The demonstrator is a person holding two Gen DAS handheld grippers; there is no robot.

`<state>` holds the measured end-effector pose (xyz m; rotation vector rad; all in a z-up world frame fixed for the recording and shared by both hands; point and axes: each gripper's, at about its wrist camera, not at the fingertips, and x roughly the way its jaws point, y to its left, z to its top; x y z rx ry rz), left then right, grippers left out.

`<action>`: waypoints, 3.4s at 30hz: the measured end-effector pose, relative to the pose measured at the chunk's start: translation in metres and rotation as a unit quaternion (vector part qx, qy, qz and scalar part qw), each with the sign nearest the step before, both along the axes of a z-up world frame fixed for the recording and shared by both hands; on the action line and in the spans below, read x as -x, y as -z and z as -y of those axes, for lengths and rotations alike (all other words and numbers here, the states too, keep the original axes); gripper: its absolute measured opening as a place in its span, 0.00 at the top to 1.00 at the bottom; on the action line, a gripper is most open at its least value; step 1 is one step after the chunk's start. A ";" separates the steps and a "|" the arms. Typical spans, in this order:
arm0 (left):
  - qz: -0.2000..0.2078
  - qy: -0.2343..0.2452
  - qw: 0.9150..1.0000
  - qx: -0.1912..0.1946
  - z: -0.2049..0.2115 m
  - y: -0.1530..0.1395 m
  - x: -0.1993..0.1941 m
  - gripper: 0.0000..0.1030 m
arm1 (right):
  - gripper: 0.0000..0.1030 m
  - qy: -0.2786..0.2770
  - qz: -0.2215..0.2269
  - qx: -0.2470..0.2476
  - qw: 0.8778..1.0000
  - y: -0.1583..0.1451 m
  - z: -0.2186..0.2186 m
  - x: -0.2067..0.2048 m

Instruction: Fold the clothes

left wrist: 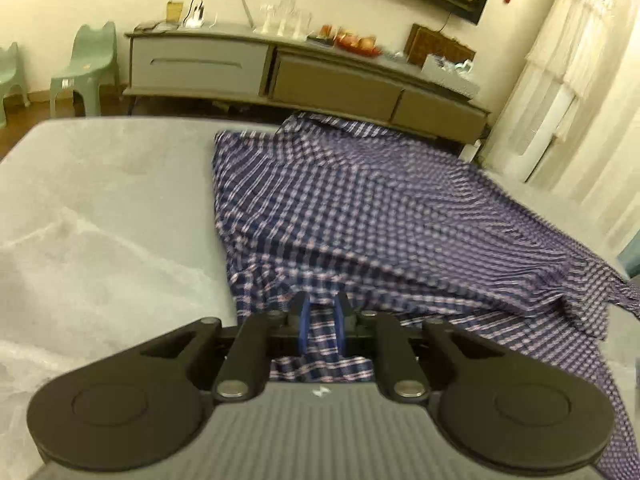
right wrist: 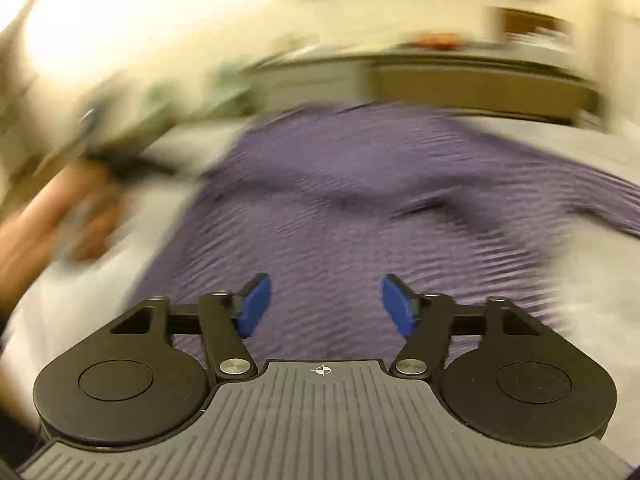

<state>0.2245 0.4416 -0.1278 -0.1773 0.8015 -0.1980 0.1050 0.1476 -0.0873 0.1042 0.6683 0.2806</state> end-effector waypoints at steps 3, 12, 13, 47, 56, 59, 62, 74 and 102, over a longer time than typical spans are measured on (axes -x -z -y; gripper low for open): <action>-0.002 0.011 1.000 0.021 0.013 -0.009 0.003 0.85 | 0.24 0.106 -0.010 -0.033 0.994 0.005 0.084 -0.069; -0.007 0.082 0.986 0.146 0.104 -0.030 -0.008 0.39 | 0.84 0.028 -0.064 -0.082 0.994 0.054 0.132 -0.161; -0.007 0.086 0.983 0.161 0.114 -0.031 -0.008 0.33 | 0.88 0.012 -0.052 -0.075 0.996 0.054 0.126 -0.158; 0.041 -0.133 0.969 0.206 -0.011 0.001 0.187 0.95 | 0.41 -0.323 -0.031 0.071 0.943 0.024 -0.101 -0.031; -0.034 -0.123 0.962 0.241 -0.009 0.045 0.194 0.94 | 0.39 -0.234 -0.047 0.136 0.961 0.018 -0.122 -0.078; -0.033 -0.128 0.960 0.247 -0.016 0.050 0.188 0.94 | 0.39 -0.215 -0.030 0.133 0.967 0.003 -0.152 -0.098; -0.042 -0.131 0.958 0.252 -0.019 0.056 0.185 0.94 | 0.39 -0.203 -0.011 0.115 0.972 -0.008 -0.194 -0.125; -0.046 -0.072 0.943 0.322 -0.030 0.058 0.182 0.91 | 0.49 -0.191 -0.065 0.167 0.965 0.047 -0.351 -0.298; -0.082 -0.133 0.937 0.311 -0.046 0.081 0.189 0.85 | 1.00 -0.122 -0.131 -0.049 0.983 0.044 -0.178 -0.162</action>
